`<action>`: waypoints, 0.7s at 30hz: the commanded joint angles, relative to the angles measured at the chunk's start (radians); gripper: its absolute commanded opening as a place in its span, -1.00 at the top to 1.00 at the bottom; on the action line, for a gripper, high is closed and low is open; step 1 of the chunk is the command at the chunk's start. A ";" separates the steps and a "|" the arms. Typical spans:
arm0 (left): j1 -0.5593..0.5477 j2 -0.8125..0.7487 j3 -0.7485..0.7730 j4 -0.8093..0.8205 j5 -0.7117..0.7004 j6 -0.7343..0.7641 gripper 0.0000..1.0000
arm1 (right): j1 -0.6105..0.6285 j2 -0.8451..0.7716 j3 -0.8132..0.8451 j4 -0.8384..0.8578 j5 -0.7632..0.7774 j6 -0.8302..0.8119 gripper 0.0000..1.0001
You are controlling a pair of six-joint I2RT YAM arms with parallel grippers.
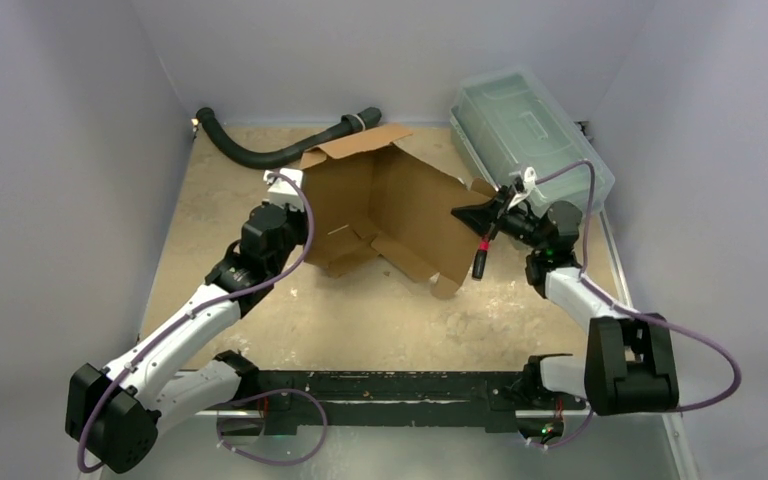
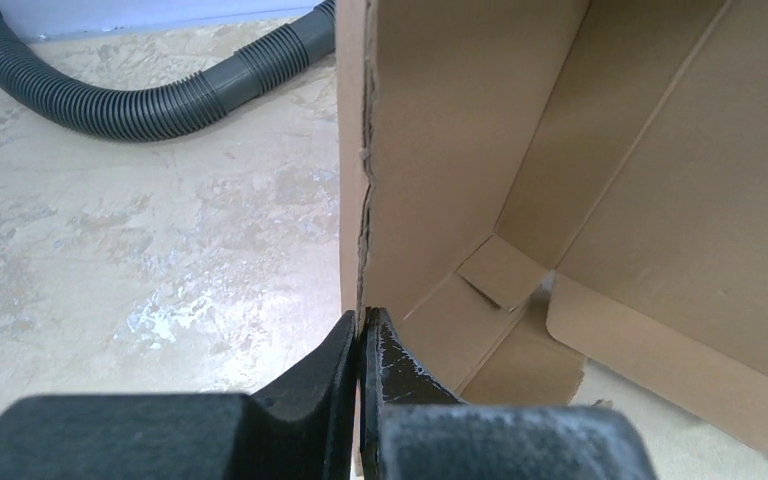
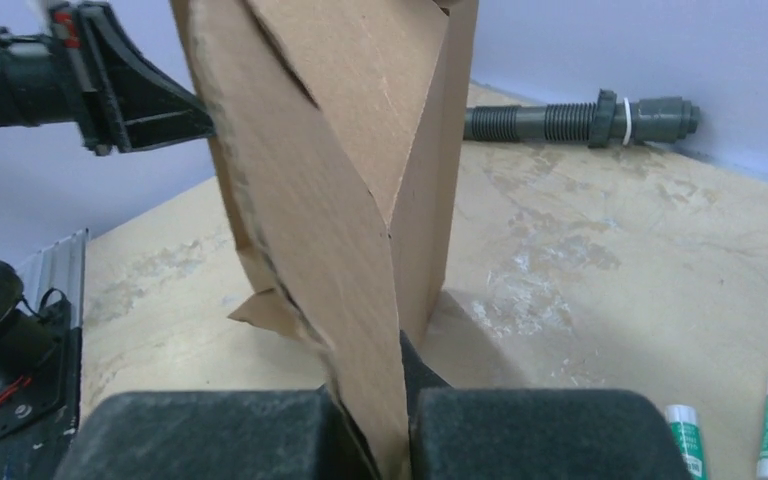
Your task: Fold the paper box
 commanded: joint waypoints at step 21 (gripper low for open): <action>0.040 0.129 0.102 0.056 0.091 -0.015 0.87 | 0.010 -0.151 0.130 -0.261 -0.211 -0.151 1.00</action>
